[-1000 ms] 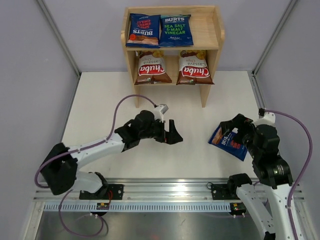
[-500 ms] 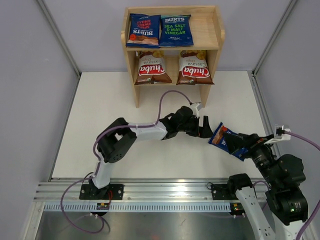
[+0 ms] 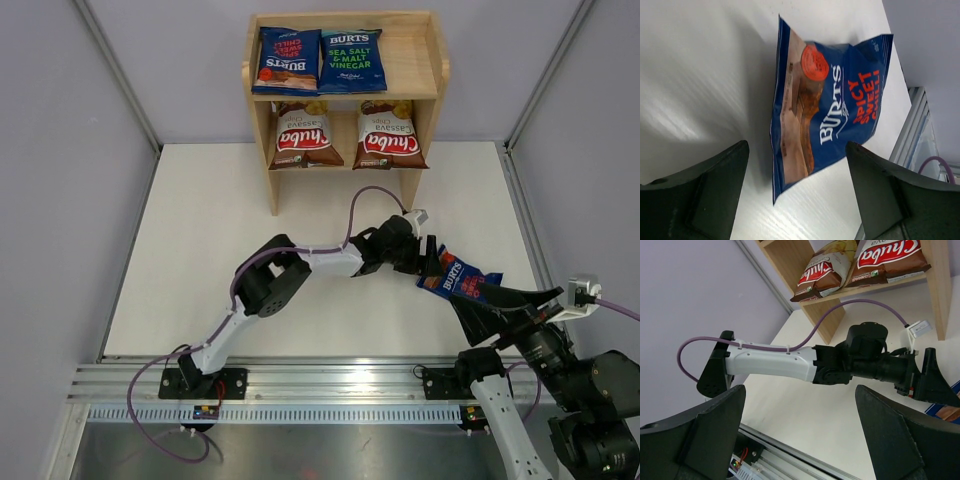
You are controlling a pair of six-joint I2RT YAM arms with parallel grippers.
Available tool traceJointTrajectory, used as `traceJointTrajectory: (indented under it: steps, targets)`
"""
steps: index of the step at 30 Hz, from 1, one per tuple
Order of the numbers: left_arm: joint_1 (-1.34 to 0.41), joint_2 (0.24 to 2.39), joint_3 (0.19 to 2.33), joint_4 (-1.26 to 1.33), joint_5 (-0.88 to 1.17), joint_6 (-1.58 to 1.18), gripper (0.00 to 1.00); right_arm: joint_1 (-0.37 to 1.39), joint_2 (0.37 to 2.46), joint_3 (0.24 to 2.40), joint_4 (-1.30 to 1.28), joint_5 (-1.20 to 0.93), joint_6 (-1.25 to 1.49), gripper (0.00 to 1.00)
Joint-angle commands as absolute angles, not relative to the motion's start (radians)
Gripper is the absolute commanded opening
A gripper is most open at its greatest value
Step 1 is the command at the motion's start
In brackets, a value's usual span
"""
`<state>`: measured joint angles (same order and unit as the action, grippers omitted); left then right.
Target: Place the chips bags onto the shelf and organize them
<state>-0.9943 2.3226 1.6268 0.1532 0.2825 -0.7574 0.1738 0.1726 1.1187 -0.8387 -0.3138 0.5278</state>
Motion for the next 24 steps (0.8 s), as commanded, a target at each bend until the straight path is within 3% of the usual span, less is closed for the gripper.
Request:
traceJointTrajectory:
  steps: [1, 4, 6, 8, 9, 11, 12, 19, 24]
  targets:
    - [-1.0, 2.381, 1.695, 0.152, 0.298, -0.765, 0.81, 0.17, 0.155, 1.131, -0.831, -0.37, 0.523, 0.98]
    - [-1.0, 2.411, 1.721, 0.146, 0.299, -0.781, 0.69, 0.17, 0.15, 1.15, -0.841, -0.376, 0.52, 0.98]
    - [-0.999, 2.433, 1.736, 0.143, 0.299, -0.79, 0.52, 0.172, 0.152, 1.169, -0.842, -0.387, 0.522, 0.98]
    - [-0.999, 2.45, 1.759, 0.13, 0.295, -0.796, 0.42, 0.17, 0.149, 1.178, -0.839, -0.406, 0.528, 0.98]
    - [-0.999, 2.453, 1.763, 0.13, 0.291, -0.798, 0.27, 0.17, 0.15, 1.18, -0.842, -0.413, 0.528, 0.98]
    - [-0.999, 2.436, 1.744, 0.146, 0.285, -0.801, 0.14, 0.17, 0.15, 1.183, -0.844, -0.413, 0.522, 0.98]
    - [-0.999, 2.419, 1.721, 0.172, 0.258, -0.802, 0.01, 0.17, 0.15, 1.184, -0.85, -0.411, 0.514, 0.98]
    - [-1.0, 2.027, 1.289, 0.367, 0.123, -0.789, 0.0, 0.17, 0.152, 1.154, -0.894, -0.382, 0.495, 0.98]
    - [-1.0, 1.662, 1.097, 0.177, 0.1, -0.683, 0.0, 0.17, 0.166, 1.05, -0.898, -0.353, 0.529, 0.99]
